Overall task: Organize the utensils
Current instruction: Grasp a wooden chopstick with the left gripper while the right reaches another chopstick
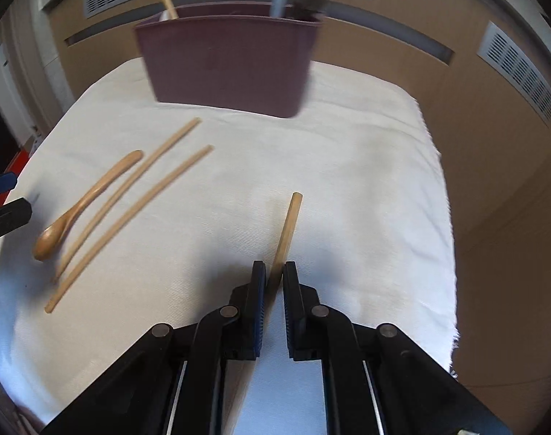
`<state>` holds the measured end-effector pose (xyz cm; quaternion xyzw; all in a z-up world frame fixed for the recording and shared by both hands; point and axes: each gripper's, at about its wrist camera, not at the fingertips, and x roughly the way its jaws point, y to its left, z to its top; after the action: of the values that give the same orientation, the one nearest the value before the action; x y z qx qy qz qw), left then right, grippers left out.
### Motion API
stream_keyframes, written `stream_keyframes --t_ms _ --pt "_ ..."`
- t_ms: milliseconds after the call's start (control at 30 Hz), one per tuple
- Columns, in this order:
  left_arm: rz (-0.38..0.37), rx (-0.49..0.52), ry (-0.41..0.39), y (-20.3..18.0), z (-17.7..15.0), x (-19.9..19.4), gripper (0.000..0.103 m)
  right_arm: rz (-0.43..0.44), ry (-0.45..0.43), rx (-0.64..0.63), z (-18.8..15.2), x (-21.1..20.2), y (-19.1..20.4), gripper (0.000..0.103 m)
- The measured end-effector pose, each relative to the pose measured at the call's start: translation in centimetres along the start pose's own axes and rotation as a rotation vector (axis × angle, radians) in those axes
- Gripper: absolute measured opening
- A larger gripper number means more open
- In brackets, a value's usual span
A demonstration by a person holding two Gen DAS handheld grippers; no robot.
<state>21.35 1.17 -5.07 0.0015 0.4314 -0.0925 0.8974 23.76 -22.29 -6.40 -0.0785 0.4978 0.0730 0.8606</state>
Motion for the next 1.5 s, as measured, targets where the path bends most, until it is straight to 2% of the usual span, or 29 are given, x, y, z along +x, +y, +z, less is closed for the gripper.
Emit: stream_keyframes --t_ms 100,167,233,300,400,567,767,967,1000,1067,1133,1267,1500 --pt "-0.083 0.07 0.018 -2.1 0.8 0.6 0.083 0.008 -0.005 0.041 -0.7 -0.3 -1.6 0.009" --pt "-0.133 0.121 0.057 -3.6 1.5 1.4 0.069 0.018 -0.009 0.06 -1.2 -0.3 -2.3 0.009" --pt "-0.168 0.176 0.102 -5.1 2.2 2.5 0.048 0.032 -0.01 0.071 -1.4 -0.1 -2.6 0.009" --pt "-0.156 0.222 0.158 -6.5 2.9 4.3 0.036 0.043 -0.013 0.081 -1.5 0.1 -2.8 0.009" --pt "-0.139 0.255 0.216 -7.8 3.8 6.3 0.027 0.054 -0.02 0.09 -1.7 0.1 -2.9 0.009" --pt "-0.12 0.307 0.277 -9.3 4.6 8.4 0.026 0.069 -0.029 0.09 -2.0 0.3 -3.1 0.009" --pt "-0.099 0.34 0.301 -10.2 5.4 9.3 0.026 0.083 -0.041 0.096 -2.3 0.3 -3.3 0.009" --pt "-0.138 0.316 0.362 -9.9 6.5 10.1 0.026 0.098 -0.048 0.109 -2.6 0.4 -3.5 0.009" --pt "-0.139 0.311 0.363 -9.9 6.6 10.1 0.026 0.099 -0.049 0.112 -2.7 0.3 -3.5 0.009" --pt "-0.131 0.305 0.343 -10.1 6.3 10.0 0.019 0.11 -0.053 0.12 -2.7 0.3 -3.6 0.009" --pt "-0.148 0.264 0.326 -10.0 6.1 9.7 0.006 0.122 -0.058 0.128 -2.8 0.1 -3.8 0.011" --pt "-0.199 0.178 0.257 -9.5 5.4 7.9 0.006 0.13 -0.059 0.154 -2.8 -0.5 -4.4 0.011" --pt "-0.268 0.035 0.063 -7.0 4.3 2.2 0.006 0.111 -0.005 0.186 -1.5 0.4 -3.9 0.013"
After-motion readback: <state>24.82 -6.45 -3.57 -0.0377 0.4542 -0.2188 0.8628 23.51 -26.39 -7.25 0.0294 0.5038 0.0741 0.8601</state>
